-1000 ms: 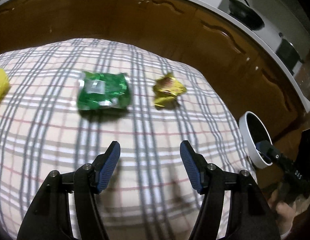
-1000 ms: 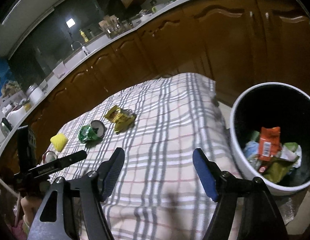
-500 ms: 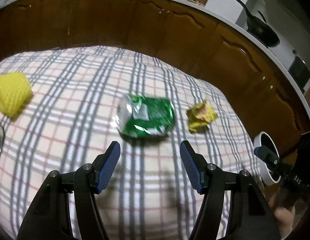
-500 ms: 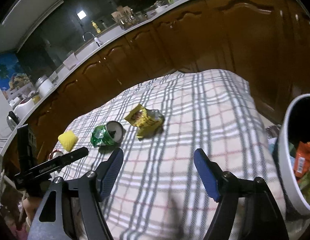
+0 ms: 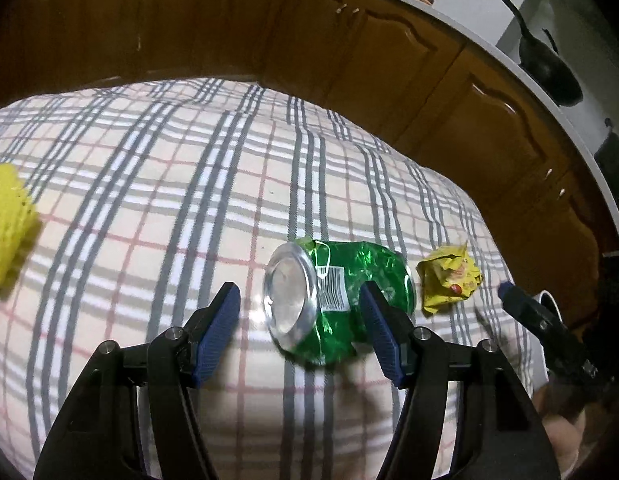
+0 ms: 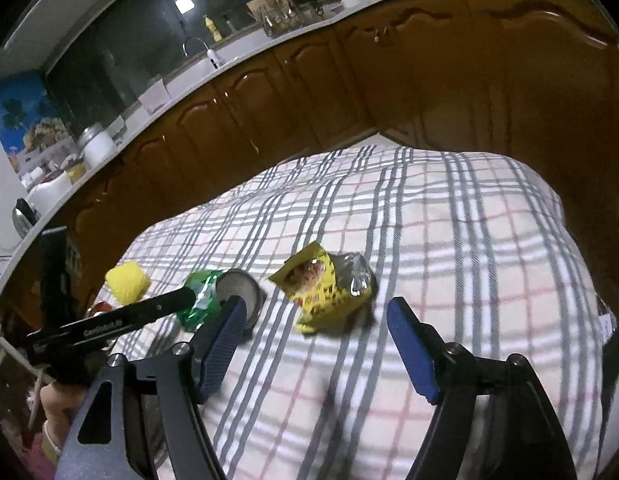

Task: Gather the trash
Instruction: 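Grasp the crushed green can with the left gripper while the right gripper grasps the yellow wrapper, then carry the green can and yellow wrapper over the bin and open both grippers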

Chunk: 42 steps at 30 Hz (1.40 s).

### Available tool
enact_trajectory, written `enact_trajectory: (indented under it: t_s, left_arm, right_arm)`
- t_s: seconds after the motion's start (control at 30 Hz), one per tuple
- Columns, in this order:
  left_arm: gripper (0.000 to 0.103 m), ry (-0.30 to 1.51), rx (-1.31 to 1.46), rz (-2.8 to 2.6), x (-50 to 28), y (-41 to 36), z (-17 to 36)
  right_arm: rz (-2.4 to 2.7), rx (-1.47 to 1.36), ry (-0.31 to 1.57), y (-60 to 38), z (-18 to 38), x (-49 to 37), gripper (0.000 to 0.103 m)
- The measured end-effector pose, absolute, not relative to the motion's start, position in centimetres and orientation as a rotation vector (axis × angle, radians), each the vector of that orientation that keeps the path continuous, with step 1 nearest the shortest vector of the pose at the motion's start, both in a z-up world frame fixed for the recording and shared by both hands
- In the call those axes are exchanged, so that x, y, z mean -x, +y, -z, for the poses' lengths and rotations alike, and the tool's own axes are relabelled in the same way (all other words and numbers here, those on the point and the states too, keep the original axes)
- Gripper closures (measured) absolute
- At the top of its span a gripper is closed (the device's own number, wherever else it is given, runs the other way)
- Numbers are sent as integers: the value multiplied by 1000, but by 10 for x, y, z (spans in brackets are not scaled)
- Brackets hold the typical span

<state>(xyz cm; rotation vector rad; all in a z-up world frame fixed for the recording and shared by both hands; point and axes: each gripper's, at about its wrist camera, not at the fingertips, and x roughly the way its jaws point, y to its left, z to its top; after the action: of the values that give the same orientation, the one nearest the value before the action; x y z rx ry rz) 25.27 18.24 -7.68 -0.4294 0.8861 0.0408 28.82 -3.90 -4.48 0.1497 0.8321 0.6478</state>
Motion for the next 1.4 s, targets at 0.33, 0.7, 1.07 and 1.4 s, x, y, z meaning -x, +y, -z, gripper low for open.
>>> enact_trajectory:
  t_s: [0.33, 0.7, 1.07, 1.4]
  left_arm:
    - [94, 863, 352, -2, -254, 165, 74]
    - [94, 810, 288, 89, -225, 120, 51]
    - [95, 802, 328, 21, -191, 151, 49]
    - [95, 794, 330, 51, -188, 139, 54]
  right_arm:
    - [-613, -115, 891, -35, 67, -299, 102]
    - [-587, -182, 820, -88, 45, -258, 102]
    - [-693, -160, 850, -33, 47, -273, 62]
    - [-665, -139, 851, -33, 50, -271, 103]
